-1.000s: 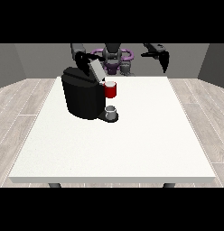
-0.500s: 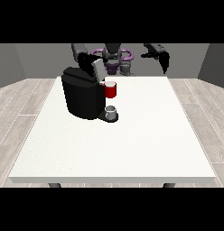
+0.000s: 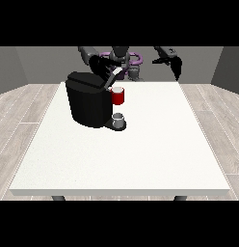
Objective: Insert the coffee pod into the coffee machine and close the lid
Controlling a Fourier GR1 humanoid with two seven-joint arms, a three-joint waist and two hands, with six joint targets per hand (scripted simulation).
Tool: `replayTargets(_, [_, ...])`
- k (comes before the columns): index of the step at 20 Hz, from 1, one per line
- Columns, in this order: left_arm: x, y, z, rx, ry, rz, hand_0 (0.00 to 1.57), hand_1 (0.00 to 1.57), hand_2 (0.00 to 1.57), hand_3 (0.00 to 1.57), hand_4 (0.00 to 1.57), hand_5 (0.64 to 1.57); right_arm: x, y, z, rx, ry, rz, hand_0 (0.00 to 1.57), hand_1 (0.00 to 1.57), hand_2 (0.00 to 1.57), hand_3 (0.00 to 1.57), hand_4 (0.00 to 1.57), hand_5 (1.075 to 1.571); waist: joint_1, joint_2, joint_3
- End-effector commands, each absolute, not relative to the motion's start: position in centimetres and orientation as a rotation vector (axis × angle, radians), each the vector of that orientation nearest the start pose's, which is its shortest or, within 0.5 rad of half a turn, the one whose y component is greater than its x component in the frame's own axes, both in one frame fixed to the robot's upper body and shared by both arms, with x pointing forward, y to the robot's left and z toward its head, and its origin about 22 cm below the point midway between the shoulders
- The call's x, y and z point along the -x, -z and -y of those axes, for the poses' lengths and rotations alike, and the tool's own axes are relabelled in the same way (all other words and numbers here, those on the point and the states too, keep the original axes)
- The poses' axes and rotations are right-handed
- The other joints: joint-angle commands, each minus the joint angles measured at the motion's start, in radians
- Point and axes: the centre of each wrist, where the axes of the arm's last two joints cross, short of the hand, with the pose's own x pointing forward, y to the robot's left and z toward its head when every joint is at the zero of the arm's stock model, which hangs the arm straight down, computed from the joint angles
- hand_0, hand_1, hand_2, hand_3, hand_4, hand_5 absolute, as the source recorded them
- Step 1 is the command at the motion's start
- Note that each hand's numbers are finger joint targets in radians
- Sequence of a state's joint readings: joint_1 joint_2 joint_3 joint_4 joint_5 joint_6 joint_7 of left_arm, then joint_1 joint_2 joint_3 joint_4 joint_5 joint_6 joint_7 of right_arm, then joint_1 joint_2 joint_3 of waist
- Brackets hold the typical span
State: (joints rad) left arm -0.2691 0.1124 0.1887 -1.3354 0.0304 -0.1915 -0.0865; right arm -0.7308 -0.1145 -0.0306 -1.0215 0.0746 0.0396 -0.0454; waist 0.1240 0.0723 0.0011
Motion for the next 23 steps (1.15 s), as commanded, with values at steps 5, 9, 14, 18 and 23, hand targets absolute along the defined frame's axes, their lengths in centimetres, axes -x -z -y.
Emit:
replayTargets(5, [-31.9, -3.8, -25.3, 0.073, 0.167, 1.75, 0.0, 0.0, 0.0, 0.0, 0.0, 1.571, -41.4, -12.4, 15.5, 0.025, -0.471, 1.794, 0.0, 0.0, 0.0, 0.0, 0.14, 1.571, 0.022, 0.02, -0.0011])
replayTargets(9, [-30.4, -1.8, -25.3, 0.067, 0.149, 1.756, 0.0, 0.0, 0.0, 0.0, 0.2, 1.571, -41.1, -11.7, 14.9, 0.013, -0.473, 1.786, 0.0, 0.0, 0.0, 0.0, 0.07, 1.571, 0.016, -0.006, -0.0012])
replayTargets(14, [-30.4, -2.6, -24.5, 0.098, 0.129, 1.76, 0.0, 0.0, 0.0, 0.0, 0.25, 1.571, -39.7, -9.3, 14.0, -0.136, -0.486, 1.835, 0.0, 0.0, 0.0, 0.0, 0.13, 1.571, -0.01, -0.051, -0.0009])
replayTargets(18, [-27.8, 1.3, -25.4, 0.086, 0.089, 1.663, 0.0, 0.0, 0.0, 0.0, 0.19, 1.571, -36.4, -5.2, 13.2, -0.263, -0.441, 1.777, 0.0, 0.0, 0.0, 0.0, 0.28, 1.571, -0.058, -0.153, -0.001])
replayTargets(23, [-28.3, 1.5, -28.7, -0.004, 0.032, 1.661, 0.0, 0.0, 0.0, 0.0, 0.19, 1.571, -32.2, -0.8, 14.0, -0.288, -0.28, 1.702, 0.0, 0.0, 0.0, 0.0, 0.16, 1.571, -0.14, -0.17, -0.0011])
